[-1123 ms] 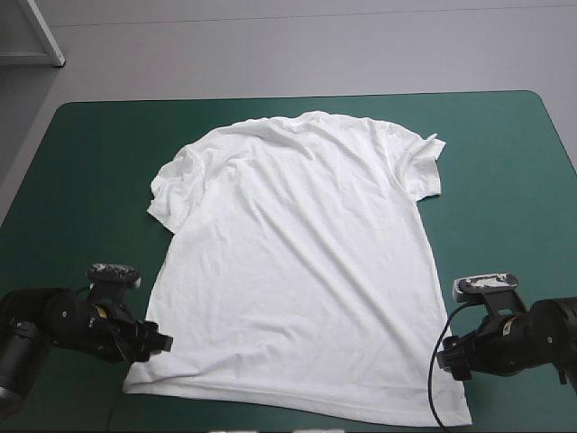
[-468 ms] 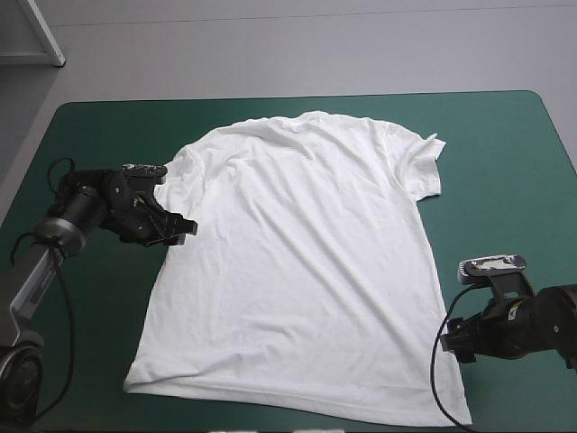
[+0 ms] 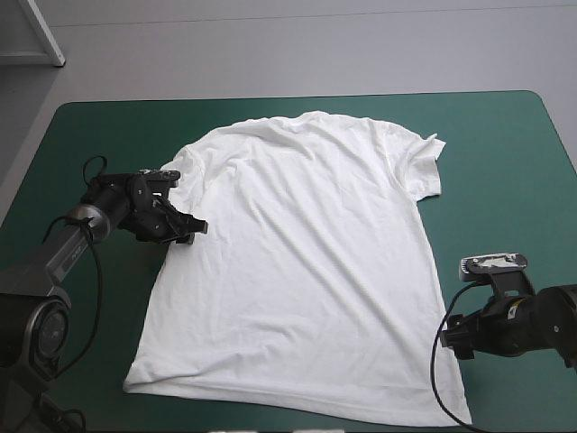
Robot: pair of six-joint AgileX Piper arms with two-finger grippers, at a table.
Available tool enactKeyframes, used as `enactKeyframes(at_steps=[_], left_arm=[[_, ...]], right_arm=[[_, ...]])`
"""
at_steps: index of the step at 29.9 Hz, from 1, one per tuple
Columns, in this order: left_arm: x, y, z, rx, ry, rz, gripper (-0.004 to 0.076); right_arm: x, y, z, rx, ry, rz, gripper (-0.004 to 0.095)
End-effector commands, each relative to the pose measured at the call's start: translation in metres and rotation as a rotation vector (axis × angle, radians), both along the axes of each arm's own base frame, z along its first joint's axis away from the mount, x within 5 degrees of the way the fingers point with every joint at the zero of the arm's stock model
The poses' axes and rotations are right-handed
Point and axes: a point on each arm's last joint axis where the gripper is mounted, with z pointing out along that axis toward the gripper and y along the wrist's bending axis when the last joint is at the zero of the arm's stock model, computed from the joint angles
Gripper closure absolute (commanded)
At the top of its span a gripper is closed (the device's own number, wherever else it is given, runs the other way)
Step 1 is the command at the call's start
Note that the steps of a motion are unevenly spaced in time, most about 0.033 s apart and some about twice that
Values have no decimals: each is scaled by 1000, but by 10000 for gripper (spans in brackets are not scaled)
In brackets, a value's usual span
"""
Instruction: Fold the cloth
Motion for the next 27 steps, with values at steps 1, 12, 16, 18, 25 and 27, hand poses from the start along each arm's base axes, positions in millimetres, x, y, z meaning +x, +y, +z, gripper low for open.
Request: enactKeyframes(at_steps=[1, 12, 16, 18, 25, 27], left_arm=[[7, -5, 13, -36, -75, 9, 332], [6, -38, -23, -29, 64, -99, 550], [6, -39, -23, -31, 62, -99, 734], [7, -38, -23, -31, 62, -97, 732], [7, -38, -23, -41, 67, -67, 732], [7, -38, -23, -41, 67, -66, 732]], right_arm=[[8, 1, 12, 19, -99, -20, 114], [68, 10, 25, 24, -145, -28, 185], [110, 15, 27, 8, -173, -26, 228], [132, 18, 23, -1, -150, -14, 242], [202, 31, -14, -3, -71, 9, 252], [218, 34, -26, -6, -60, 9, 252]])
